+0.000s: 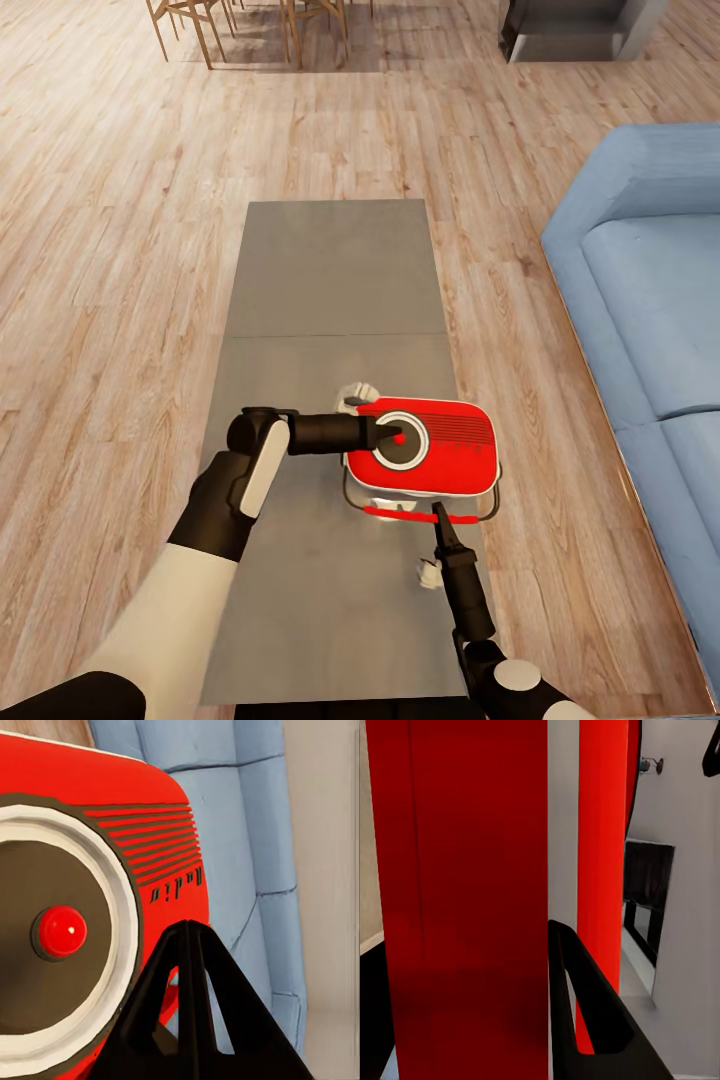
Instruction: Turn on the radio receiver that's on the table in the living room.
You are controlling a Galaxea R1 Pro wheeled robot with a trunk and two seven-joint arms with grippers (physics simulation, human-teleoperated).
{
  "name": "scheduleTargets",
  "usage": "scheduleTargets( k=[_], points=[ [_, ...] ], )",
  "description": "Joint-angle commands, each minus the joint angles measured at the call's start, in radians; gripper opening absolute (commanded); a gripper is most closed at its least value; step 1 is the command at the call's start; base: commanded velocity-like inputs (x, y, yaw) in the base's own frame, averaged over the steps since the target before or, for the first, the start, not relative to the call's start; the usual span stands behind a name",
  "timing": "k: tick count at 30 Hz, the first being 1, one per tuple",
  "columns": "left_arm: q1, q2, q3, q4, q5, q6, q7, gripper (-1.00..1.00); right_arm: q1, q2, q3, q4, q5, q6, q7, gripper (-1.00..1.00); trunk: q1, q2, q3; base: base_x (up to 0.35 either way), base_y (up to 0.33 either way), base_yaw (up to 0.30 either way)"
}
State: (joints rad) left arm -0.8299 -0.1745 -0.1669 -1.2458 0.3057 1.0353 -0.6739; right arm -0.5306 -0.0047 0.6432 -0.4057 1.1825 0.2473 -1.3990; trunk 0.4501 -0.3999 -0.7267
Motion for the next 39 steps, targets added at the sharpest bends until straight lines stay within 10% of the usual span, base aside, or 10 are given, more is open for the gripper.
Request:
scheduleTargets(
  k=[1, 13, 39],
  points=[
    [0.0, 0.0, 0.001, 0.003, 0.019, 0.0, 0.023, -1.0, 0.0, 0.0, 0.001, -0.001, -0.001, 0.0, -0.002, -1.0, 0.0, 0.0, 0.0, 0.0, 0.0, 0.0],
    [0.0, 0.0, 0.01, 0.008, 0.17, 0.002, 0.183, -1.0, 0.0, -0.001, -0.002, -0.001, -0.003, 0.001, -0.003, -1.0, 0.0, 0.0, 0.0, 0.0, 0.0, 0.0],
    [-0.004, 0.0, 0.012, 0.122, 0.219, -0.007, 0.277, -1.0, 0.0, -0.001, -0.002, -0.001, 0.0, 0.001, -0.026, -1.0, 0.0, 0.0, 0.0, 0.0, 0.0, 0.0]
  ],
)
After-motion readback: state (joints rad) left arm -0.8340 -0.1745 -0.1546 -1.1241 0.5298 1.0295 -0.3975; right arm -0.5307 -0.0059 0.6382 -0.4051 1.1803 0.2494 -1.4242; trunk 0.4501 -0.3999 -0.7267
